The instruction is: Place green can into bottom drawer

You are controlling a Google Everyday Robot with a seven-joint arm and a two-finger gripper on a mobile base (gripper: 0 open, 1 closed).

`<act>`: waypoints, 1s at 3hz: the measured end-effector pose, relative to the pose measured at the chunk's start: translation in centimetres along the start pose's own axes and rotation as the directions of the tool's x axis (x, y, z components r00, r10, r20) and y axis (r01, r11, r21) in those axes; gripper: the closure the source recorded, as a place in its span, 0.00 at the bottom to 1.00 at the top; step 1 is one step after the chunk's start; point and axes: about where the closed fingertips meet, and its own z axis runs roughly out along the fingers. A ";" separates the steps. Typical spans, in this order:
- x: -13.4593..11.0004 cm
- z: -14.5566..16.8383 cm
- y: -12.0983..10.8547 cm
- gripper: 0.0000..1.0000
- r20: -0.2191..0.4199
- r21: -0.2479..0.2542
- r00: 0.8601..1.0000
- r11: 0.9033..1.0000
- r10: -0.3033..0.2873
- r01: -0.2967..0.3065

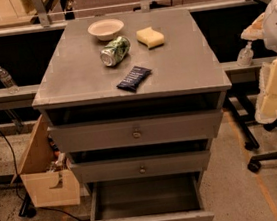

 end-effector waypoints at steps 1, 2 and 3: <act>-0.1 0.0 -0.1 0.00 -0.001 -0.001 1.000 1.000 -0.006 0.006; -1.1 0.5 -2.4 0.00 -0.016 -0.018 0.991 0.991 -0.134 0.134; -4.4 2.2 -6.0 0.00 -0.027 -0.016 0.943 0.944 -0.330 0.330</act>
Offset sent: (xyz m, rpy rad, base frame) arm 0.0645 0.0074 0.0063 -0.1424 0.0318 0.3279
